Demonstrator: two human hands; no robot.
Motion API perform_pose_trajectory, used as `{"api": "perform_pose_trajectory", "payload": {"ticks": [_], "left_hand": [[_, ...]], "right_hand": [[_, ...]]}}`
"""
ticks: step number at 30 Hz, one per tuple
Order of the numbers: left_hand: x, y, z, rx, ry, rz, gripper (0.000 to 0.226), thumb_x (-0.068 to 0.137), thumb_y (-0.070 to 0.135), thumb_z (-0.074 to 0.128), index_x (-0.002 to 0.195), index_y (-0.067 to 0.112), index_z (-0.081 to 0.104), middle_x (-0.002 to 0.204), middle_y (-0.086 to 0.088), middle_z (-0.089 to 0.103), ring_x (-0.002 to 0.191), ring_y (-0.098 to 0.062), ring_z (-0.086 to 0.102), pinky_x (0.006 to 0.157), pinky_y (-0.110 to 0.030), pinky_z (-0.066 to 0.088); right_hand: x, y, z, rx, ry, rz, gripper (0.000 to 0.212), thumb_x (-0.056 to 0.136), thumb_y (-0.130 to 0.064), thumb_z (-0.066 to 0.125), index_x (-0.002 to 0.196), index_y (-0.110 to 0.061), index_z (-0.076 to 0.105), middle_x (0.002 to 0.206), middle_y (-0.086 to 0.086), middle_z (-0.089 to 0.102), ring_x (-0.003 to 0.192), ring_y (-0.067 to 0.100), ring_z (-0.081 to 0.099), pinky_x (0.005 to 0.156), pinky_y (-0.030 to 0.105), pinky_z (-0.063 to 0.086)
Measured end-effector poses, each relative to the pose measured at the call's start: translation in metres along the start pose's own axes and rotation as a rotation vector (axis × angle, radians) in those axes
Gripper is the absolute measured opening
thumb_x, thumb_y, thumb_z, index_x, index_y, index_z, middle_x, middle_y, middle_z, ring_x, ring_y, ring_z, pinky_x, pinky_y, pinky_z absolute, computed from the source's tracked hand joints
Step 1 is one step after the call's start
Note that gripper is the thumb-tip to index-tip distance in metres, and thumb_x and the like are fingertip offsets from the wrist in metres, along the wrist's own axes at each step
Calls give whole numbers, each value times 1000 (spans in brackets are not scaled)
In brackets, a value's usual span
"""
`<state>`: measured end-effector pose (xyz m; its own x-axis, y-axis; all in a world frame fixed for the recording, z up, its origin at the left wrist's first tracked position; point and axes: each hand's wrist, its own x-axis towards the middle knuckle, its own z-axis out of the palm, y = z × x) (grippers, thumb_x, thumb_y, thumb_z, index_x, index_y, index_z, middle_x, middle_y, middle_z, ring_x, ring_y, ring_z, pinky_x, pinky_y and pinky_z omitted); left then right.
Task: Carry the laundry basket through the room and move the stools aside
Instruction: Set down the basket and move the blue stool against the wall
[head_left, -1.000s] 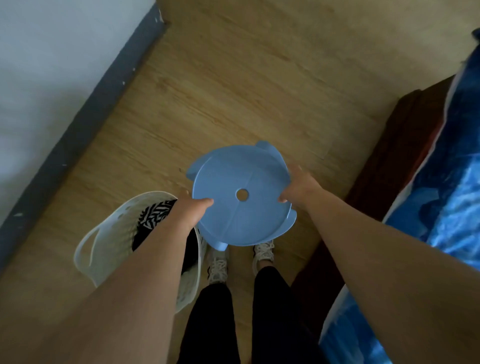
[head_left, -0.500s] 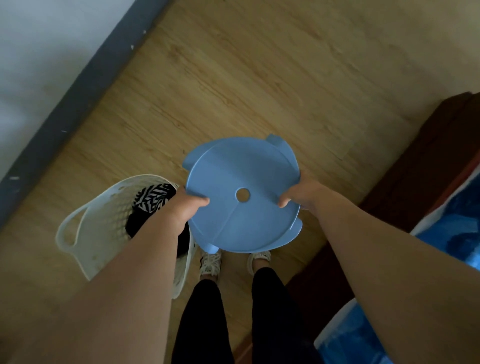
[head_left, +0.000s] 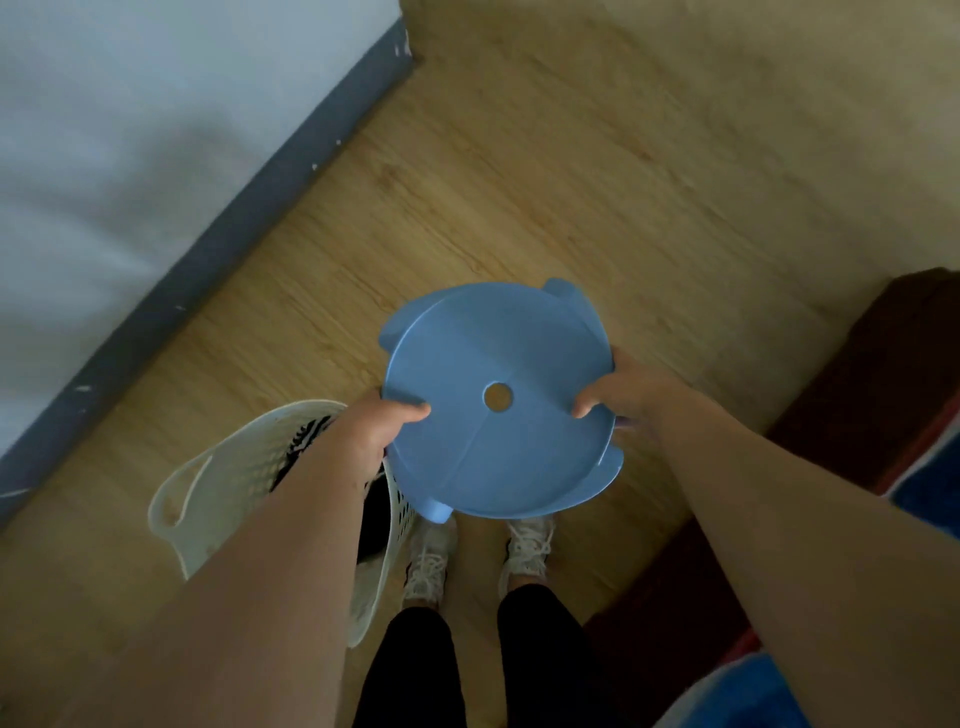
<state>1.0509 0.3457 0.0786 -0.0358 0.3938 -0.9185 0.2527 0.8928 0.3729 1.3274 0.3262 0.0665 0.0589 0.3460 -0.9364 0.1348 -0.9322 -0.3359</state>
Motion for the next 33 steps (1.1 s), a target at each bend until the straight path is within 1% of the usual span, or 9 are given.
{"api": "perform_pose_trajectory", "payload": {"ticks": [5, 9, 11, 13, 16, 20, 24, 28, 33], "left_hand": [[-10, 40, -5, -42, 57, 32, 47, 83, 10, 71, 127, 4, 58, 124, -17, 65, 113, -36, 61, 102, -52, 46], [-8, 79, -13, -149, 88, 64, 50, 80, 13, 74, 127, 8, 57, 123, -13, 66, 110, -33, 62, 95, -47, 49], [-5, 98, -16, -197, 93, 68, 54, 79, 14, 75, 130, 9, 55, 125, -13, 64, 112, -34, 61, 98, -51, 48], [2, 119, -24, -253, 93, 73, 57, 79, 14, 75, 131, 10, 54, 126, -12, 63, 113, -34, 61, 100, -53, 47], [17, 145, -39, -316, 94, 75, 59, 77, 13, 76, 132, 9, 54, 125, -12, 64, 109, -33, 62, 98, -52, 49], [40, 179, -57, -380, 117, 98, 56, 76, 10, 77, 128, 6, 56, 118, -11, 67, 101, -30, 65, 91, -47, 52], [57, 222, -75, -407, 123, 76, 56, 76, 11, 77, 128, 7, 57, 121, -12, 67, 105, -31, 64, 94, -47, 51], [72, 261, -84, -409, 151, 79, 59, 75, 14, 79, 129, 8, 56, 125, -12, 65, 106, -31, 64, 94, -47, 51], [92, 310, -82, -462, 162, 73, 62, 78, 14, 77, 134, 6, 52, 130, -11, 62, 106, -30, 61, 93, -46, 50]], "right_hand": [[-12, -59, -15, -41, 17, -121, 86, 64, 10, 69, 138, -24, 43, 127, 2, 57, 112, 29, 57, 91, 46, 52], [-21, -122, -22, -18, 51, -208, 78, 64, 7, 64, 131, -27, 48, 111, -6, 60, 90, 16, 58, 63, 31, 48], [-19, -150, -23, -28, 63, -232, 75, 63, 5, 63, 130, -27, 49, 113, -4, 60, 87, 14, 57, 58, 28, 43], [-13, -179, -22, -44, 72, -250, 75, 62, 3, 64, 130, -26, 49, 116, -2, 60, 92, 18, 57, 61, 28, 42], [4, -220, -18, -35, 67, -240, 78, 61, 5, 63, 132, -26, 50, 121, 0, 60, 104, 25, 58, 76, 36, 50], [25, -276, -10, -62, 65, -278, 76, 65, 10, 62, 133, -21, 50, 123, 3, 59, 104, 26, 57, 73, 36, 49], [43, -328, -10, -81, 54, -269, 79, 67, 9, 62, 138, -21, 47, 128, 5, 57, 113, 30, 56, 92, 46, 50], [61, -376, -18, -126, 26, -260, 79, 67, 7, 63, 139, -21, 45, 128, 4, 57, 110, 29, 56, 81, 40, 50], [96, -439, -33, -184, -29, -237, 81, 67, 4, 67, 139, -25, 46, 128, 2, 56, 112, 31, 56, 90, 47, 49]]}}
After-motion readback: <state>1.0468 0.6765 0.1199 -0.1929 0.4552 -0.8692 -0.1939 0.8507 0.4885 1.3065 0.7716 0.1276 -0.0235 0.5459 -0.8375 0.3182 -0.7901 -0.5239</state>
